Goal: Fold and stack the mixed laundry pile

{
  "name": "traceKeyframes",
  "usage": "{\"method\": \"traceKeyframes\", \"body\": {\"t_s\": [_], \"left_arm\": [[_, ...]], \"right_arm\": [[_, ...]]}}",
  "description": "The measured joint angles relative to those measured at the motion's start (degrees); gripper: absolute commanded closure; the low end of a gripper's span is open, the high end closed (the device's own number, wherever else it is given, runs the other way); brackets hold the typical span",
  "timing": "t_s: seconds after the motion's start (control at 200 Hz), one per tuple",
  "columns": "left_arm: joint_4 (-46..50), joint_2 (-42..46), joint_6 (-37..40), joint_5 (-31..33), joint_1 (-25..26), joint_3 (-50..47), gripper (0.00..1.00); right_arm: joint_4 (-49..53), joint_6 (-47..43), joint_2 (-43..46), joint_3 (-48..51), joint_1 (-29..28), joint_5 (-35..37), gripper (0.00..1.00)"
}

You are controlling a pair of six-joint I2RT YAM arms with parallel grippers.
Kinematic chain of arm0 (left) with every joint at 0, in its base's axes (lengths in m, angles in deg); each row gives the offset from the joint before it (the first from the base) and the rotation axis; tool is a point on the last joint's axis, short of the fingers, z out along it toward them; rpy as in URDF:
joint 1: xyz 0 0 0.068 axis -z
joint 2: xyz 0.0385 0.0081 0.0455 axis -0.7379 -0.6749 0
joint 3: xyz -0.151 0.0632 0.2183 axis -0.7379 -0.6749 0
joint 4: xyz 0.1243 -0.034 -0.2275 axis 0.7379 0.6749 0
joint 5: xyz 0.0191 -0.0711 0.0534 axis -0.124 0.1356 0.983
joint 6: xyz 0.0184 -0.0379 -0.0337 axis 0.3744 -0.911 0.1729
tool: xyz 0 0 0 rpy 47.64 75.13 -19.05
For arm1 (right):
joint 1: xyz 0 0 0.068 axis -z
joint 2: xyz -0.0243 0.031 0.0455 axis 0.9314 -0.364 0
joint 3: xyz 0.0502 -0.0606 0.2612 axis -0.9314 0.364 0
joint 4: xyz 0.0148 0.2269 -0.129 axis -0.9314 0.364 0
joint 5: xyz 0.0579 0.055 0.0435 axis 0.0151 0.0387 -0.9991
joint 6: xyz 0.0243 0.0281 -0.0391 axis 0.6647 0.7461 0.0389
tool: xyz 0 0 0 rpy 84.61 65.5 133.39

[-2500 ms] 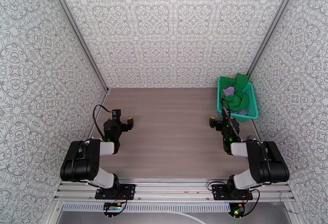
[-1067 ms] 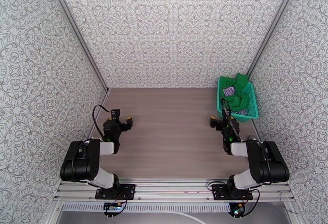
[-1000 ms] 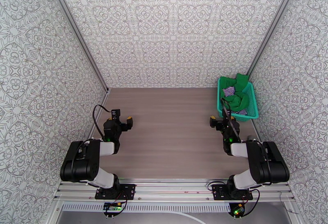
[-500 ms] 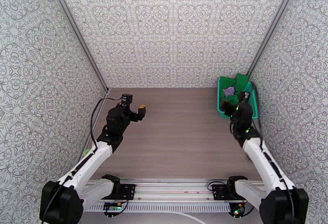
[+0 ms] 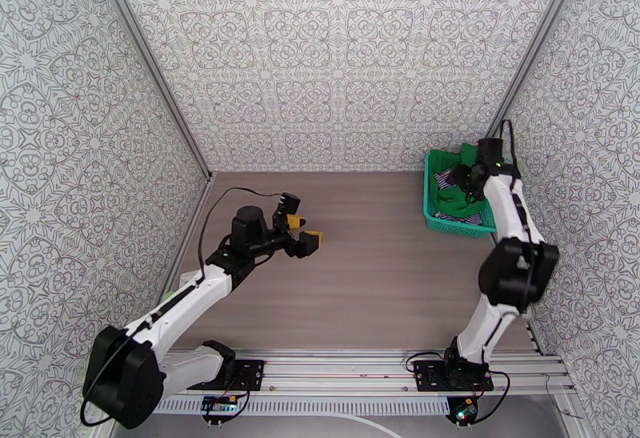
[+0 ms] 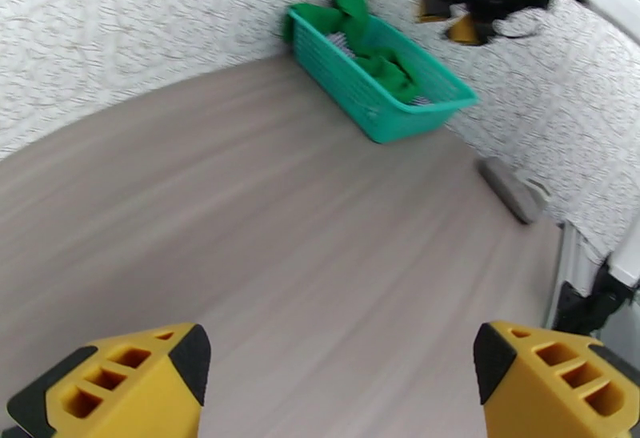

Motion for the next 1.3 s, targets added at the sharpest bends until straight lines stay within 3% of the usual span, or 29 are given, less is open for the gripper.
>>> {"method": "traceKeyframes", "body": {"t_s": [0.205,0.795,1.1,1.3], "left_arm": [[-2.14,-3.10,-1.66,-1.95,1.33,0.00,0.07],[-6.34,-6.73,-4.39,-3.21,1.97,0.00,0.07],[-7.32,-6.73,-5.46,-3.19,2.67,-0.02,0.07],[-7.91,-6.78,-5.55,-3.19,2.89,-0.04,0.07]], "right_arm": [[7.58,-0.24,-12.55,-11.43,0.79,3.28,0.30],[6.75,-1.09,-17.92,-10.25,2.47,4.17,0.51],[2.82,0.22,-18.25,-9.42,2.84,3.23,0.99],[-0.68,0.48,-14.03,-3.10,2.89,3.13,1.00]]}}
